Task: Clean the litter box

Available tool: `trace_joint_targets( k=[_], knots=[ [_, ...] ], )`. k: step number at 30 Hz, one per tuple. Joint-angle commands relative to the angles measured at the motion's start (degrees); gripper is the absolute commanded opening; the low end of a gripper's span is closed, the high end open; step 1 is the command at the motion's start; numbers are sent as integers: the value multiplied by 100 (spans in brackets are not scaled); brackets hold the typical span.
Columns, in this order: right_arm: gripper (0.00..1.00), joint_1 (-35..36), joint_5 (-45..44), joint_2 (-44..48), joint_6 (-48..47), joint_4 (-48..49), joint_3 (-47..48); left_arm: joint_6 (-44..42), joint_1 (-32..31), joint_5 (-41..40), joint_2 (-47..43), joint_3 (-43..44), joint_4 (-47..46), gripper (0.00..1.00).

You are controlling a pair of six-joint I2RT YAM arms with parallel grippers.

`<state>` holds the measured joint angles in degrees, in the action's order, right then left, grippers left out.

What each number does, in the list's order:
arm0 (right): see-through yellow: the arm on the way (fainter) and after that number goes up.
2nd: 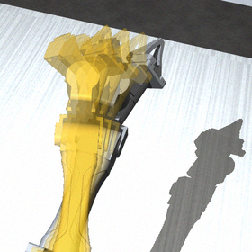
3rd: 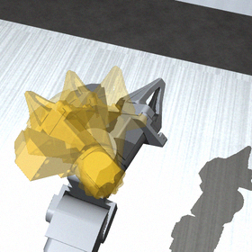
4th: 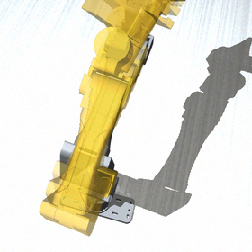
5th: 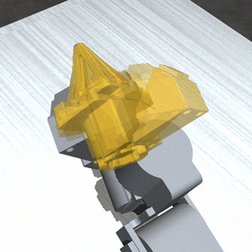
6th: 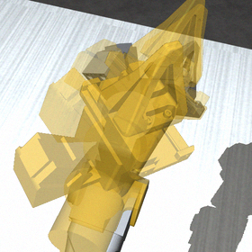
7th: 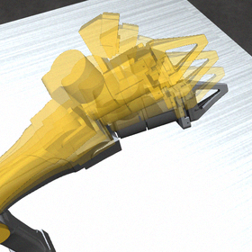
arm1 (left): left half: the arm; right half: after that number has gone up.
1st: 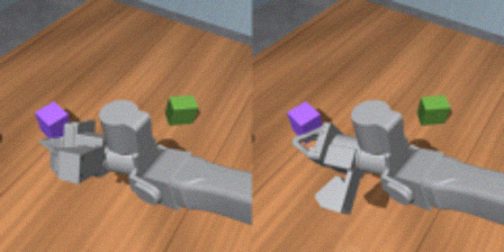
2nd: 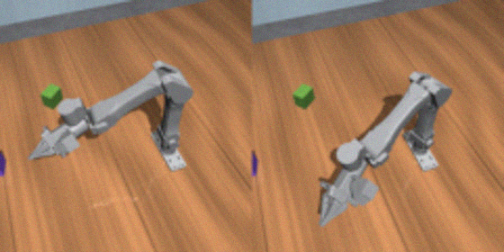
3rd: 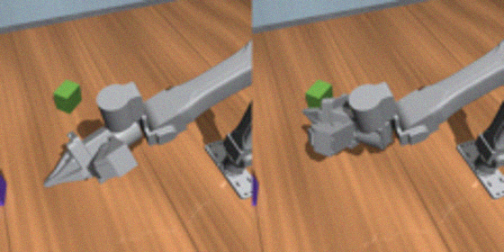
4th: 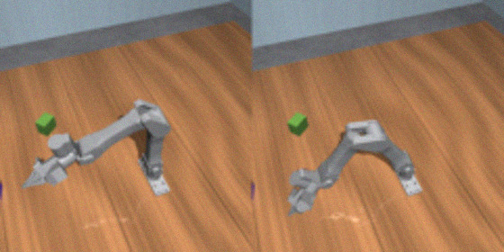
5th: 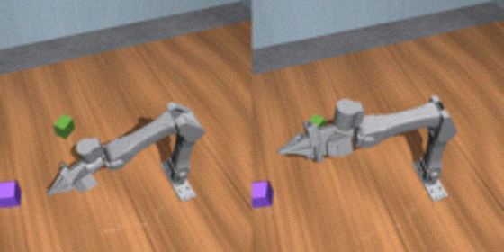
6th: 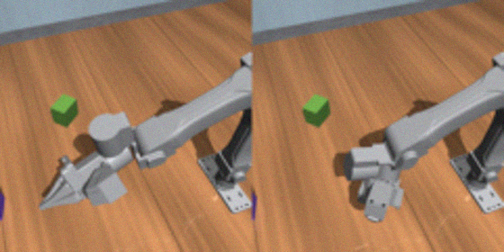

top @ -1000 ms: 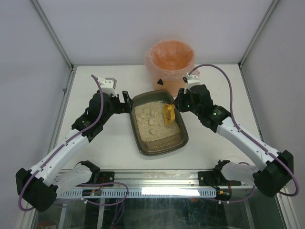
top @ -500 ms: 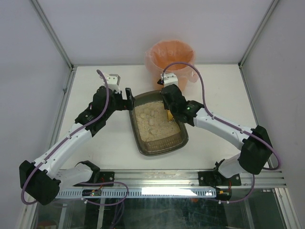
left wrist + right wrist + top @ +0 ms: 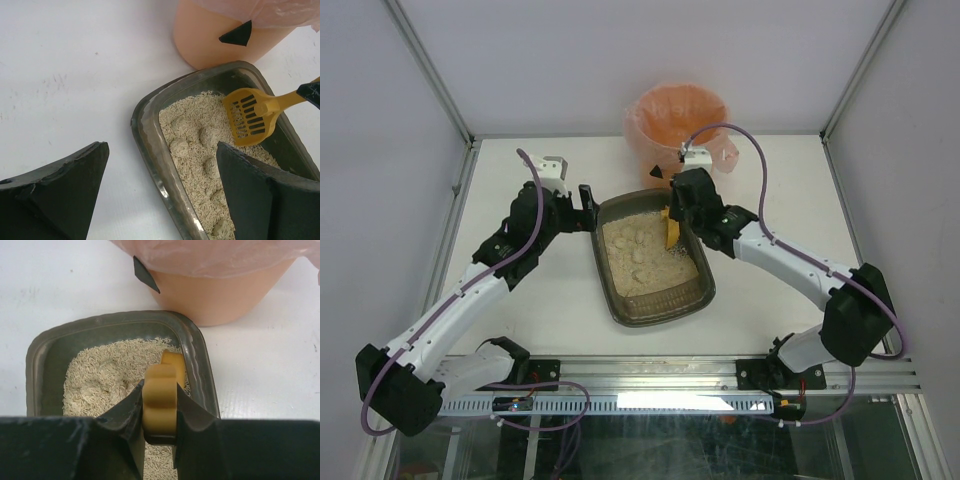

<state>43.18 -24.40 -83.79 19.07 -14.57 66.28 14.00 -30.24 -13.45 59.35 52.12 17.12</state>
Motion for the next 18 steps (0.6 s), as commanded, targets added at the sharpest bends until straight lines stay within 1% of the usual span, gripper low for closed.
trace_joint_targets(
  k=[1, 6, 13, 18],
  knots=[
    [0, -178, 712, 286, 647, 499, -356, -55, 69, -48, -204, -28, -144, 93],
    [0, -272, 898, 381, 884, 506, -625, -65, 62, -53, -207, -31, -135, 93],
    [0, -553, 1311, 701, 1550, 881, -1336, -73, 62, -52, -149, -18, -114, 93],
    [0, -756, 1661, 860, 2017, 1343, -1967, -66, 66, -53, -117, -9, -95, 93]
  ],
)
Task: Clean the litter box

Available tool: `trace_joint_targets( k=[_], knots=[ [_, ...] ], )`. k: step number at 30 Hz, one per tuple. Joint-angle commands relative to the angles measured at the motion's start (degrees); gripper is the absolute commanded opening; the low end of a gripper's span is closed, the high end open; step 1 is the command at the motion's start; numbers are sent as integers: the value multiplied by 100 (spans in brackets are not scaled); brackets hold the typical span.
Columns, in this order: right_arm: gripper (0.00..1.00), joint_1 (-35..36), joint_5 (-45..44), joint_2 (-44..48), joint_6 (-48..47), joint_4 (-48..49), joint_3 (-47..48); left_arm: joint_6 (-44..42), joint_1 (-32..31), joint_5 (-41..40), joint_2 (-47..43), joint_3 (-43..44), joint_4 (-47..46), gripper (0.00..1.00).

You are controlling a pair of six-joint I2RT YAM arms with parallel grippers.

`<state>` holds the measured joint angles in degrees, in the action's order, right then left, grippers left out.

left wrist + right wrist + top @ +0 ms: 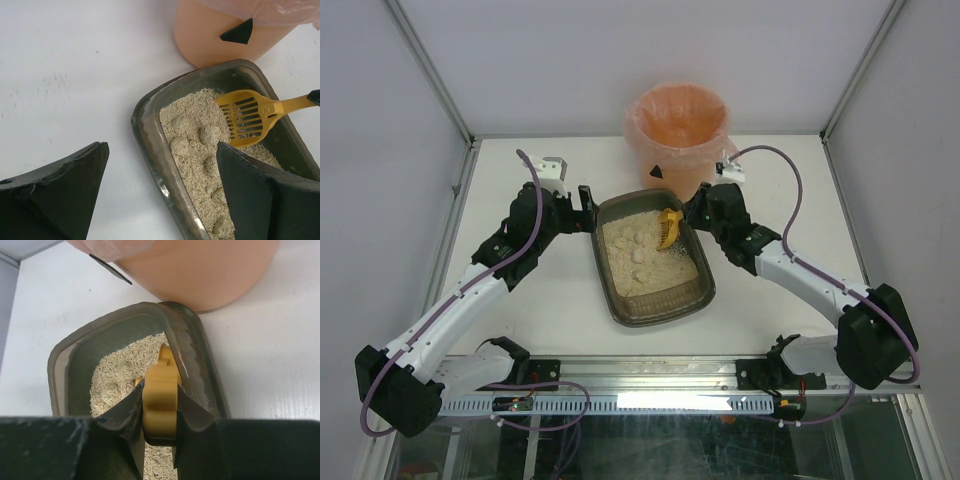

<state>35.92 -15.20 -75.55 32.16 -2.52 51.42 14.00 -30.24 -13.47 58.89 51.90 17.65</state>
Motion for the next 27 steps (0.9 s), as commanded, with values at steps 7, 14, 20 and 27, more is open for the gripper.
trace_joint_targets(
  k=[7, 14, 20, 27],
  knots=[
    [0, -97, 1007, -98, 1258, 992, -1127, -58, 64, -57, -28, 14, -139, 93],
    [0, -64, 893, -249, 1614, 2087, -1717, -64, 69, -65, -9, 29, -121, 93],
    [0, -90, 464, 440, 1762, 2691, -2294, -75, 66, -86, 14, 31, -121, 93],
    [0, -171, 200, 1090, 2274, 3471, -2895, -73, 69, -76, 52, 46, -113, 93]
  ],
)
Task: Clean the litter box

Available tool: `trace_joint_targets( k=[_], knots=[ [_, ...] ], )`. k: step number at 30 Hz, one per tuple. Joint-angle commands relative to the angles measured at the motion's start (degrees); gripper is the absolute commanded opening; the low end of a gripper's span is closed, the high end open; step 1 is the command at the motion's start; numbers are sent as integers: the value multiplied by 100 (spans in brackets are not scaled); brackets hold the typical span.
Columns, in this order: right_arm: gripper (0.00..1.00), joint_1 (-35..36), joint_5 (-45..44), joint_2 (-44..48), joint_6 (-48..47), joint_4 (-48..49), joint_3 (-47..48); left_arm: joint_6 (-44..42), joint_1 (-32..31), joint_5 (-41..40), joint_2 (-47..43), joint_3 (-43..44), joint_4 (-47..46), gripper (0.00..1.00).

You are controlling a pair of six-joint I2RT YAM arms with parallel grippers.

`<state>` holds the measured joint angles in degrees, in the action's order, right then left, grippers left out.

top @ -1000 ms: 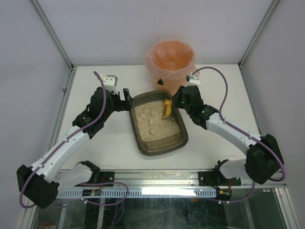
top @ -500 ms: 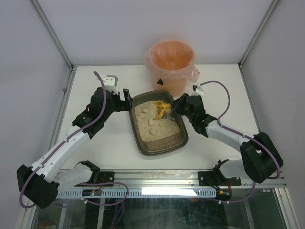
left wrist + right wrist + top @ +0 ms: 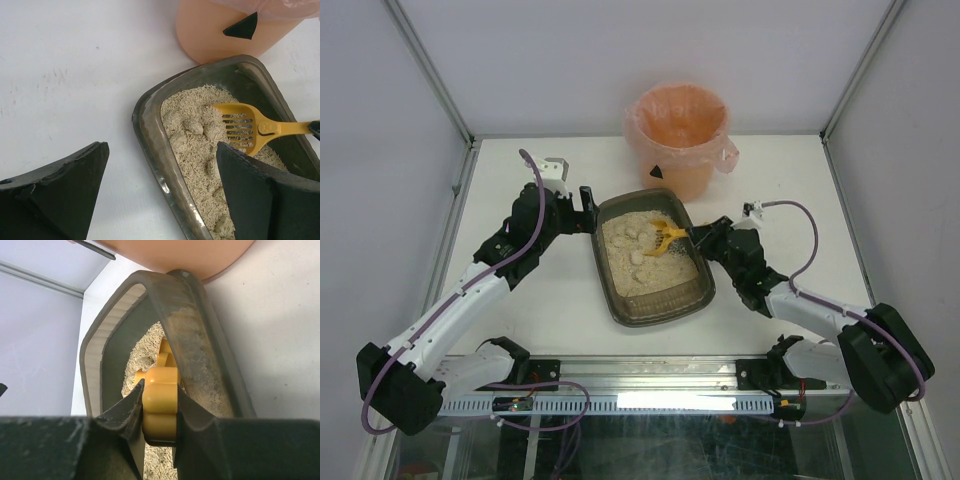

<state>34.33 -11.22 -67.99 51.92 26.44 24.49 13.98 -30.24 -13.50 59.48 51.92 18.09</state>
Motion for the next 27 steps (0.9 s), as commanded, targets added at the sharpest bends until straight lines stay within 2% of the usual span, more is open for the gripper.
trace_joint_targets(
  k=[1, 17, 27],
  knots=[
    [0, -30, -218, 408, 359, 662, -254, -75, 71, -74, -7, 40, -150, 93],
    [0, -765, 715, 252, 1473, 2606, -1166, -79, 69, -58, 61, 51, -156, 93],
    [0, -1240, 1572, 555, 1704, 2779, -1235, -101, 66, -98, 26, 59, -155, 93]
  ],
)
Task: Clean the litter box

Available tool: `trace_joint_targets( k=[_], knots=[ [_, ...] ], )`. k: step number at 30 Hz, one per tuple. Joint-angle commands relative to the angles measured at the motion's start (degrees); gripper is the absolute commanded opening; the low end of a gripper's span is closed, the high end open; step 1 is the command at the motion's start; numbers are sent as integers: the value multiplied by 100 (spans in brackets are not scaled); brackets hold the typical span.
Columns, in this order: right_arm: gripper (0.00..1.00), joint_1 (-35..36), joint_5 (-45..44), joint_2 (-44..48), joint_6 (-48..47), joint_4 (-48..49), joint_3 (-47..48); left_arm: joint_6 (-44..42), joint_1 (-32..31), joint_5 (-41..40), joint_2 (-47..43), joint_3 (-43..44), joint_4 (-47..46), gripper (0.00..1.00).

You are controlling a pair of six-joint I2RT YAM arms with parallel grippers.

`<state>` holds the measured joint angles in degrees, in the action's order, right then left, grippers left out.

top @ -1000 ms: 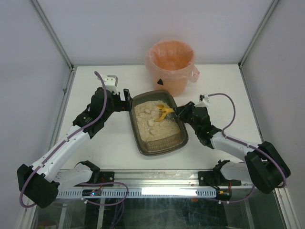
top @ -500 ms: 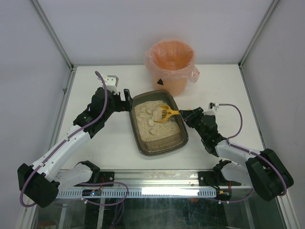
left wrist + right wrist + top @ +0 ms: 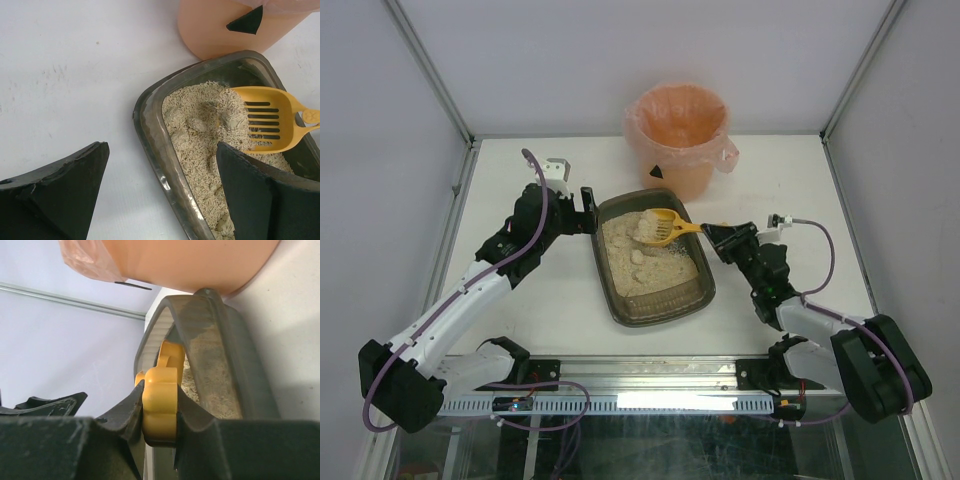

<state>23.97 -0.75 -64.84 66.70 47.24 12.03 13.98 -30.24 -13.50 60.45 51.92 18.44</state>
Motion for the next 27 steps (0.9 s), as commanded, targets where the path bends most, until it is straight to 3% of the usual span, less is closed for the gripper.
trace_joint_targets(
  k=[1, 10, 27],
  knots=[
    [0, -287, 679, 250, 246, 698, 15, -103, 68, -96, -83, 59, -191, 93],
    [0, -755, 1728, 6, 625, 1486, -2, -106, 71, -118, -226, 16, -208, 93],
    [0, -1286, 2062, -45, 959, 1473, -123, -106, 73, -64, -185, 33, -208, 93]
  ],
)
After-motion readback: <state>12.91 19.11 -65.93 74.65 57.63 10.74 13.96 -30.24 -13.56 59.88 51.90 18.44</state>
